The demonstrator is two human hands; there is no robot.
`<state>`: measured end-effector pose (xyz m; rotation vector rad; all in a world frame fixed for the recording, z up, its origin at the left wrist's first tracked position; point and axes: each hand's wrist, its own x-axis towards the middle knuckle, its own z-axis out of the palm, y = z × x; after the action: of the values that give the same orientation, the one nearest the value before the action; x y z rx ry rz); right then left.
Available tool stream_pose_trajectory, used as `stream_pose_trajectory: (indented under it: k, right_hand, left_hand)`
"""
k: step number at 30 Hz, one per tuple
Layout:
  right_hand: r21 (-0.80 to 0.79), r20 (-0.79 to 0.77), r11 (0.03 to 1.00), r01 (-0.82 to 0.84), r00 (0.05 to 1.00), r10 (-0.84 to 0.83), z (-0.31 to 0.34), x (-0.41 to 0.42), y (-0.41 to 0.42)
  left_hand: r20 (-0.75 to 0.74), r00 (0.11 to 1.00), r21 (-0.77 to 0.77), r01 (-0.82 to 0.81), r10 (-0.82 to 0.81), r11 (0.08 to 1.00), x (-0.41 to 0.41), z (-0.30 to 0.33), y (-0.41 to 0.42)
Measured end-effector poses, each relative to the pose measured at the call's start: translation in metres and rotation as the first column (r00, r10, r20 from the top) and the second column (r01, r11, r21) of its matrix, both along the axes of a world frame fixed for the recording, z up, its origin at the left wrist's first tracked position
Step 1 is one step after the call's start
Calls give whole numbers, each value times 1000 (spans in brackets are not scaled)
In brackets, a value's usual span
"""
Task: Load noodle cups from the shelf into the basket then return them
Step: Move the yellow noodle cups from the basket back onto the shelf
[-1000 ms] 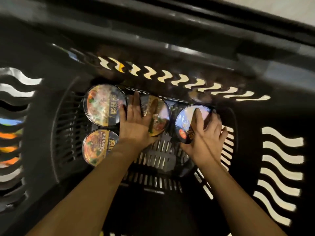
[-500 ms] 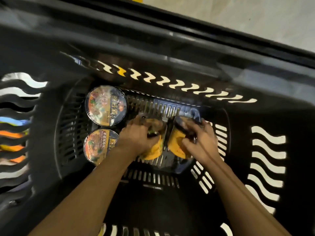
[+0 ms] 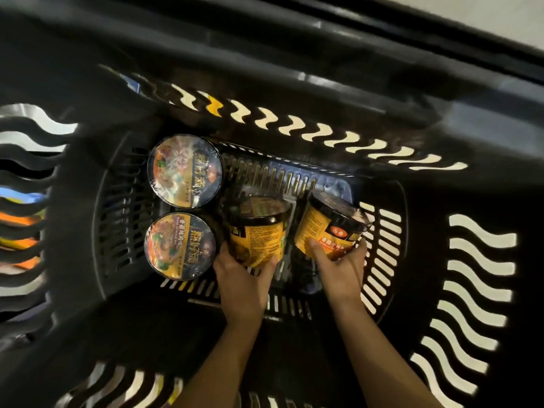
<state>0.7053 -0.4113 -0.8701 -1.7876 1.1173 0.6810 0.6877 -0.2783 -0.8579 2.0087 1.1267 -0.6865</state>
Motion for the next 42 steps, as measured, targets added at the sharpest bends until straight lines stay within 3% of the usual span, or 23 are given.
stream_pose_trajectory:
  k: [6, 12, 17, 25, 32, 36, 42]
  right_hand:
    - [116, 59, 993, -5, 998, -2, -10, 14, -8]
    - [51, 58, 999, -5, 998, 2, -9, 12, -12]
    - [111, 19, 992, 52, 998, -55, 36, 16, -11]
    - [175, 101, 984, -22, 995, 4, 194, 28, -2]
    - [184, 258, 982, -33, 966, -16, 386, 43, 9]
    - [221, 356, 974, -49, 934, -33, 492, 41, 17]
    - [281, 550, 949, -142, 835, -38, 618, 24, 36]
  left_hand:
    - [-45, 998, -59, -54, 51, 997, 18, -22, -16]
    - [12, 994, -41, -109, 109, 993, 17, -32, -20]
    - [20, 970, -141, -238, 243, 961, 22, 5, -4]
    - [63, 891, -325, -407, 449, 853, 43, 168, 16]
    - [187, 866, -386, -369, 463, 845, 49, 363, 32]
    - [310, 809, -436, -345, 499, 831, 45, 470, 41]
    - [405, 666, -599, -324, 626, 732, 17, 602, 60]
